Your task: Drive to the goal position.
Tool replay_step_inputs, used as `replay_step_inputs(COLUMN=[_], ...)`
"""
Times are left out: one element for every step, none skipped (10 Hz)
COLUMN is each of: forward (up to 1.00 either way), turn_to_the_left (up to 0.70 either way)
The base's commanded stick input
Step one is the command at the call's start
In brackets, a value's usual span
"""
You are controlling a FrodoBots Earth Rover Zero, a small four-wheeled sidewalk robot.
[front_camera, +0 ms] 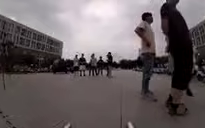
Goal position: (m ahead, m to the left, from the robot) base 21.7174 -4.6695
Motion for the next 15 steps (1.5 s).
replay_step_inputs(forward=[0.7,0.7,0.7,0.7,0.7,0.7,0.7,0.7,0.7,0.7,0.7,0.7,0.7,0.7,0.7], turn_to_the_left=[-0.14,-0.03,0.0,0.0,0.0,0.0,0.0,0.0,0.0,-0.07,-0.14,-0.14,-0.14,-0.14,-0.14])
